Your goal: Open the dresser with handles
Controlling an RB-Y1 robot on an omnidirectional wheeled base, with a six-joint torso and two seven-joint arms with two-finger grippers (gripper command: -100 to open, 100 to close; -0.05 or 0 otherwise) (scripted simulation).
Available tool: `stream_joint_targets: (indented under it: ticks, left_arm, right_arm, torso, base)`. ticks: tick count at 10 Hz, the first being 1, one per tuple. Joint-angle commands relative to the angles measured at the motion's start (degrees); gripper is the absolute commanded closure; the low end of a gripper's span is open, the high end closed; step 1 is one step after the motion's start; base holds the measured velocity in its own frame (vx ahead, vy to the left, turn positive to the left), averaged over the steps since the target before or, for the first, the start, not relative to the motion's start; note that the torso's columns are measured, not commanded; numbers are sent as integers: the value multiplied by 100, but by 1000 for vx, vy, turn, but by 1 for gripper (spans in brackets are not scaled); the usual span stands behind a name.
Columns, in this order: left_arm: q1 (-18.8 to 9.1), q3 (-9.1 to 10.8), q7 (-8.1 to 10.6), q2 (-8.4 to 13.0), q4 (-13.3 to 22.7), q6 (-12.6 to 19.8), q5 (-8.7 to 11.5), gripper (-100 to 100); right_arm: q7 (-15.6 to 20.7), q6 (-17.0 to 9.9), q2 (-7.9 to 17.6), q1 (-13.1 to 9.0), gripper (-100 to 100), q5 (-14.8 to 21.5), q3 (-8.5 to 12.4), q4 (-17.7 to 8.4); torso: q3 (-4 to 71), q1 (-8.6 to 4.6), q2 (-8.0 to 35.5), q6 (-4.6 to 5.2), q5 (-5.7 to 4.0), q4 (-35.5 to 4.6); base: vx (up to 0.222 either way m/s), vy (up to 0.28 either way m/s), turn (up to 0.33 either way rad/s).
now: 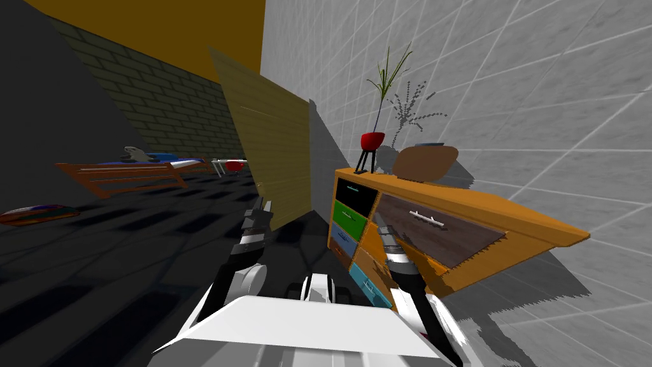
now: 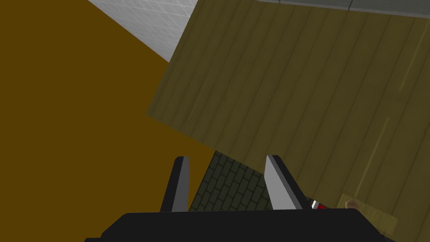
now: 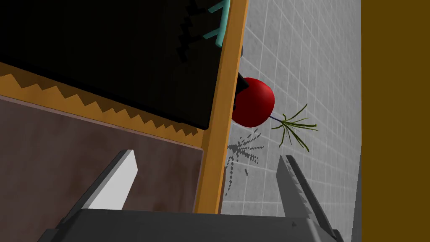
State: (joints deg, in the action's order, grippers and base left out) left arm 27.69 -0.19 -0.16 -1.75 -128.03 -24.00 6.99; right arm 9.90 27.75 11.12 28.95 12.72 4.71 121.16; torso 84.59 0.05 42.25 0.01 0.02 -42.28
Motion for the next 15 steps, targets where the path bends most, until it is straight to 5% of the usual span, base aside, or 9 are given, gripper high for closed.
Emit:
stream_joint_targets:
  ticks: [1, 15]
  left_arm:
    - [0, 1, 0, 1, 0, 0, 0, 0]
    - [0, 0, 0, 1, 0, 0, 0, 0]
  right_arm:
    - [271, -145, 130, 1, -100, 400, 105, -186]
    - [1940, -1299, 815, -73, -100, 2532, 632, -1284]
  torso:
    - [-5, -23, 9, -1, -6, -2]
    - [0, 3, 1, -1, 2, 0]
  base:
    - [56, 82, -8]
    - [60, 119, -14]
